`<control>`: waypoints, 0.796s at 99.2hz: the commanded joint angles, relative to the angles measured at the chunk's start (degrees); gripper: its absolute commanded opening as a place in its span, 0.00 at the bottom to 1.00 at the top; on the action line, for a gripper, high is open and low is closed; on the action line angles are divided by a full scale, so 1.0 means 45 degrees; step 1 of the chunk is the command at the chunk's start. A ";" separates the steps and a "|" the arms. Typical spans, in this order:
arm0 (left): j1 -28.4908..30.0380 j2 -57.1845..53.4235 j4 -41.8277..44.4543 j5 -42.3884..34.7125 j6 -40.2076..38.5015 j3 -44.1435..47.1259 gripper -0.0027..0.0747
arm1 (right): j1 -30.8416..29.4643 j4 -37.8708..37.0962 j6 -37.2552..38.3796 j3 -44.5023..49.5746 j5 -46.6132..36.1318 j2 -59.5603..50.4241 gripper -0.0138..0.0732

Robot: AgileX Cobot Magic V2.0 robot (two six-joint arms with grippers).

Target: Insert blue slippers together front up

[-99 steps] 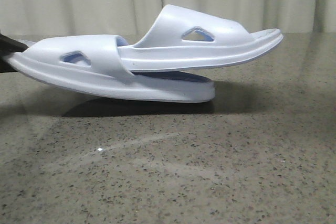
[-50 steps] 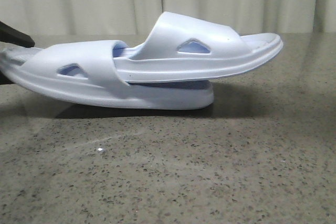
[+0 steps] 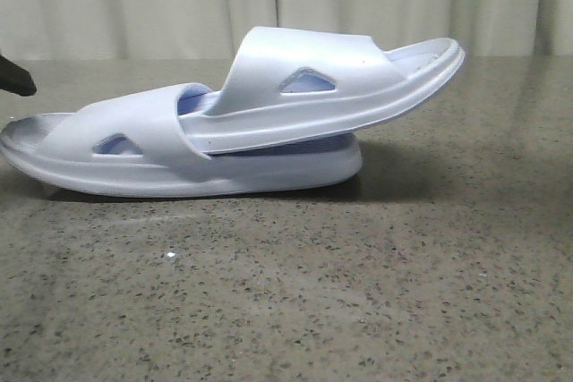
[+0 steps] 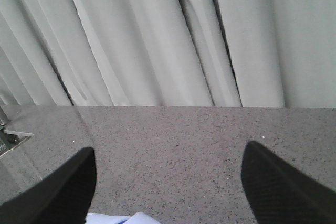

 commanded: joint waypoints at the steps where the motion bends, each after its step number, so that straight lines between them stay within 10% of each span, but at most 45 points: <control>1: -0.0076 -0.0351 -0.0843 -0.0316 0.0901 -0.0601 0.64 | -0.0043 -0.0197 -0.0227 -0.0340 -0.0689 -0.0092 0.73; 79: -0.0076 -0.8845 0.2500 -0.3370 0.3832 -0.0105 0.64 | -0.0043 -0.2232 -0.1635 0.3639 -0.4518 -0.3328 0.73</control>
